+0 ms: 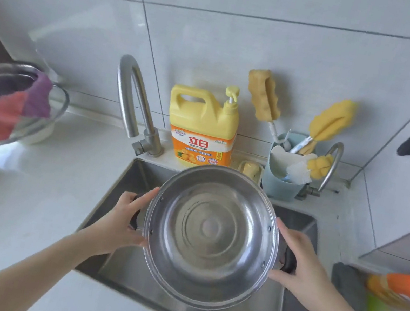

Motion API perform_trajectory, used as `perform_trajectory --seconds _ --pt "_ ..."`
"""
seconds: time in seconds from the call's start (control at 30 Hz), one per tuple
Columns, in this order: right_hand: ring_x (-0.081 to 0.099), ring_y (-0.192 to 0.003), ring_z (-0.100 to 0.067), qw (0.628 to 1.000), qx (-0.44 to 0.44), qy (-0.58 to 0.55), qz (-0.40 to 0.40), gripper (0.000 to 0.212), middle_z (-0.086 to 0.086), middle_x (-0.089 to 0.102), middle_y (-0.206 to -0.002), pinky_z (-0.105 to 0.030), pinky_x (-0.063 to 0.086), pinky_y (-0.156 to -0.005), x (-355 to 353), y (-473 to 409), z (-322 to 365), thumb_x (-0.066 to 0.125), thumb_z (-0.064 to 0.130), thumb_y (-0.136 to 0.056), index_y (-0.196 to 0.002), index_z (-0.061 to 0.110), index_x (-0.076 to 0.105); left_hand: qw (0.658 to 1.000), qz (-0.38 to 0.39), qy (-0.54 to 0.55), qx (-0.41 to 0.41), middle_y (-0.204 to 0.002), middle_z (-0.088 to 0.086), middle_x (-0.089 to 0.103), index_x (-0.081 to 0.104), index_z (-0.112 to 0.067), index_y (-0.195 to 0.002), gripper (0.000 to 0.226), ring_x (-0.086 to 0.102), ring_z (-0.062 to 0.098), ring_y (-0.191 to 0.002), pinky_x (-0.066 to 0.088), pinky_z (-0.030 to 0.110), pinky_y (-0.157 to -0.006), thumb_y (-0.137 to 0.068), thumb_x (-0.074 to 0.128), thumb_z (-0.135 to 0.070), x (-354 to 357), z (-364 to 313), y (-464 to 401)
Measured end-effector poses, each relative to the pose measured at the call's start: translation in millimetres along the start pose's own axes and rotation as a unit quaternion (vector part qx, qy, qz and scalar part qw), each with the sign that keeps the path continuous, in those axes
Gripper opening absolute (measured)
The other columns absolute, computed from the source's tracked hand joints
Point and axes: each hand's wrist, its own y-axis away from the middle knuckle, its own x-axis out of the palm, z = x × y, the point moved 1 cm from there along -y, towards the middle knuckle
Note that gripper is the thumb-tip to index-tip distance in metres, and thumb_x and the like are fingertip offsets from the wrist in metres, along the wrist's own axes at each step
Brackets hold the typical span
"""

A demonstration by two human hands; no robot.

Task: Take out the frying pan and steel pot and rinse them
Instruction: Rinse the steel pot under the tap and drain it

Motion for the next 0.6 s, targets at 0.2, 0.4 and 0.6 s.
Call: perform_trajectory --seconds 0.2,0.4,0.6 --pt "0.046 -0.111 0.000 0.966 -0.173 0.072 -0.178 0.123 0.031 0.029 -0.128 -0.014 0.045 -0.088 -51.5 9.6 61.0 0.086 -0.003 -0.064 -0.147 0.053 0.015 0.949 -0.238 -0.101 0.182 -0.116 -0.008 0.033 0.012 -0.058 -0.145 0.127 0.053 0.009 -0.079 0.052 0.018 -0.080 -0.057 0.092 -0.012 -51.0 -61.6 22.9" --pt "0.031 -0.123 0.010 0.858 -0.346 0.175 -0.337 0.080 0.002 0.037 -0.122 -0.011 0.031 -0.106 -107.8 18.2 121.4 0.077 0.019 -0.076 -0.144 0.020 0.034 0.841 -0.405 -0.164 0.319 -0.126 -0.007 0.027 0.016 -0.038 -0.152 0.113 0.050 0.016 -0.075 0.050 0.021 -0.083 -0.065 0.086 -0.017 -95.1 -119.5 35.4" --pt "0.032 -0.124 -0.003 0.746 -0.458 0.244 -0.418 0.100 -0.021 0.036 -0.118 -0.019 0.032 -0.104 -149.2 19.2 162.3 0.075 0.013 -0.078 -0.153 0.036 0.014 0.748 -0.501 -0.187 0.393 -0.127 0.007 0.026 0.019 -0.032 -0.151 0.107 0.049 0.015 -0.101 0.045 0.014 -0.092 -0.069 0.084 -0.013 -125.6 -151.8 35.6"
